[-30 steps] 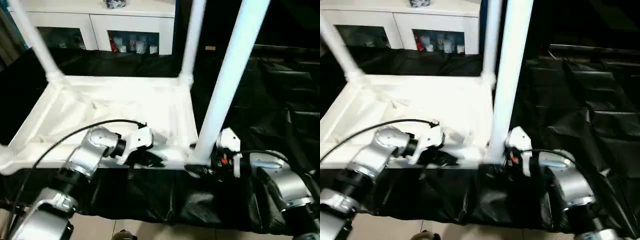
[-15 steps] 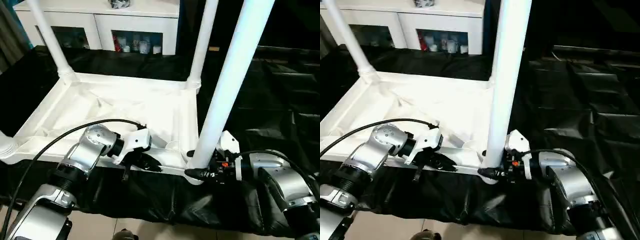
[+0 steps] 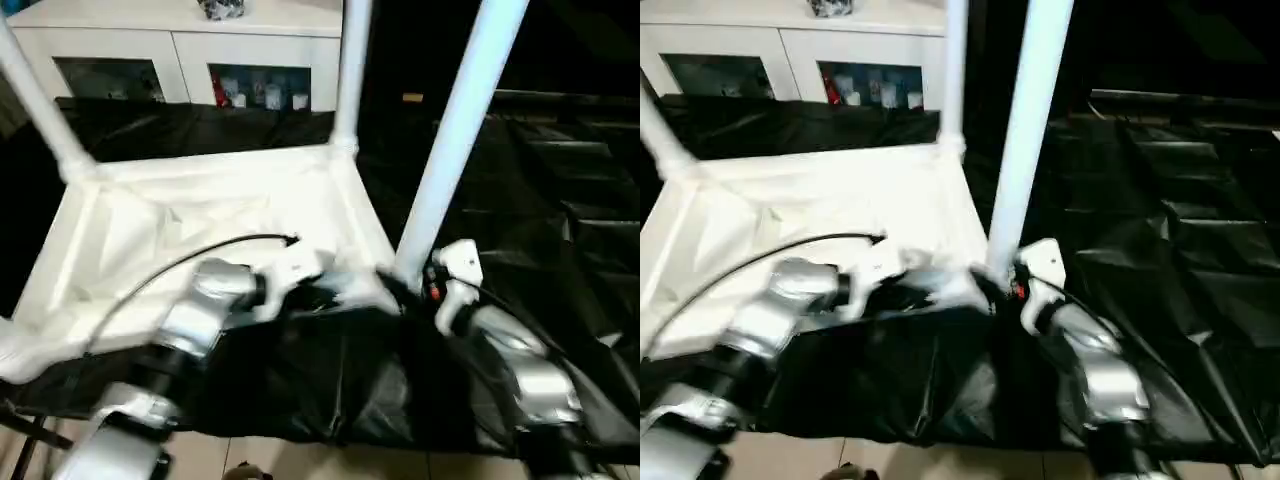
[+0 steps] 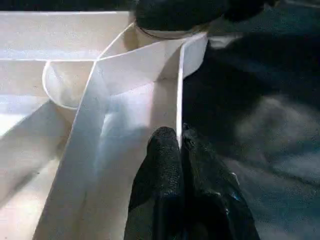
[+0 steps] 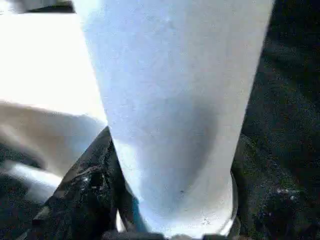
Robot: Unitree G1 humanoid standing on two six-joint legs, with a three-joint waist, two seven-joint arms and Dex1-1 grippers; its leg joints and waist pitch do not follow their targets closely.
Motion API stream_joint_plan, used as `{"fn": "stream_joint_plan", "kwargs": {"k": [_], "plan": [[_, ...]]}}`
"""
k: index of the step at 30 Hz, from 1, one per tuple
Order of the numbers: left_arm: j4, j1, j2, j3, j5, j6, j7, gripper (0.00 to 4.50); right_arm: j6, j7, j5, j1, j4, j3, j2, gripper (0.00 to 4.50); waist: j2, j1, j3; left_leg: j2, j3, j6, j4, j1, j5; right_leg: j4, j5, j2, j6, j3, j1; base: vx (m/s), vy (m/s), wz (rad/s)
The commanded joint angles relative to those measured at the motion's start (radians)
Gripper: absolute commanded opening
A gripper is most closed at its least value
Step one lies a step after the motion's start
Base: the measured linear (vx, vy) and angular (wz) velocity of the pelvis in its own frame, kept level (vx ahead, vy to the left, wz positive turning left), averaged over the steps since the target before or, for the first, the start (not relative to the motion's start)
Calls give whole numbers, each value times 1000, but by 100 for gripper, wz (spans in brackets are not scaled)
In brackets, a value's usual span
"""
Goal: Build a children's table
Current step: Rotate leg to tighten
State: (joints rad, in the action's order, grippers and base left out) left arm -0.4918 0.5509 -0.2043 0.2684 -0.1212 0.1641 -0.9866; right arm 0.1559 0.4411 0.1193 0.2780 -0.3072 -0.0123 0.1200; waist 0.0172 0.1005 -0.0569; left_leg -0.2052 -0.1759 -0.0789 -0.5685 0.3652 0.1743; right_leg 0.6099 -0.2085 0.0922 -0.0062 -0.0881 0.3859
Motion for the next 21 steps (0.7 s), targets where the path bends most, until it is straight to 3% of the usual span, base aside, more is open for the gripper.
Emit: {"fn": "stream_joint_plan", "kwargs": {"k": [1,5,6,9,13,16,21], "plan": [[16,-12,81,41,4,-1,78,0,-8,-115,-77,13,-55,58,-49,261,-3,-4,50,-27,9,1,73,-7,214,-82,-187,60,-187,53,-40,0,0,0],[16,-16,93,44,0,-4,83,0,-52,-167,-124,18,-70,72,-63,261,-2,-4,53,-23,6,24,67,-4,187,-79,-141,58,-181,55,-42,0,0,0],[16,-16,88,48,-1,-10,74,0,-57,-157,-107,15,-68,66,-68,296,-4,-4,54,-22,6,34,66,-2,180,-79,-134,57,-181,55,-43,0,0,0],[27,-20,70,58,9,-18,34,0,-61,-113,-60,7,-52,51,-74,331,0,-3,54,-24,6,46,65,-2,175,-79,-137,58,-180,55,-43,0,0,0],[34,-16,17,55,30,-30,-53,0,-69,21,-41,6,-24,81,-21,365,1,-6,55,-24,6,57,64,0,162,-74,-104,56,-189,54,-45,0,0,0],[33,-10,-4,52,45,-33,-97,0,-78,82,-26,4,-8,99,10,379,-1,-8,56,-24,6,67,62,0,156,-73,-102,58,-198,54,-47,0,0,0],[1,27,-65,56,64,-73,-222,0,-53,341,66,-20,85,144,121,379,1,-4,61,-25,5,93,57,-2,144,-66,-43,55,-218,53,-50,0,0,0]]}}
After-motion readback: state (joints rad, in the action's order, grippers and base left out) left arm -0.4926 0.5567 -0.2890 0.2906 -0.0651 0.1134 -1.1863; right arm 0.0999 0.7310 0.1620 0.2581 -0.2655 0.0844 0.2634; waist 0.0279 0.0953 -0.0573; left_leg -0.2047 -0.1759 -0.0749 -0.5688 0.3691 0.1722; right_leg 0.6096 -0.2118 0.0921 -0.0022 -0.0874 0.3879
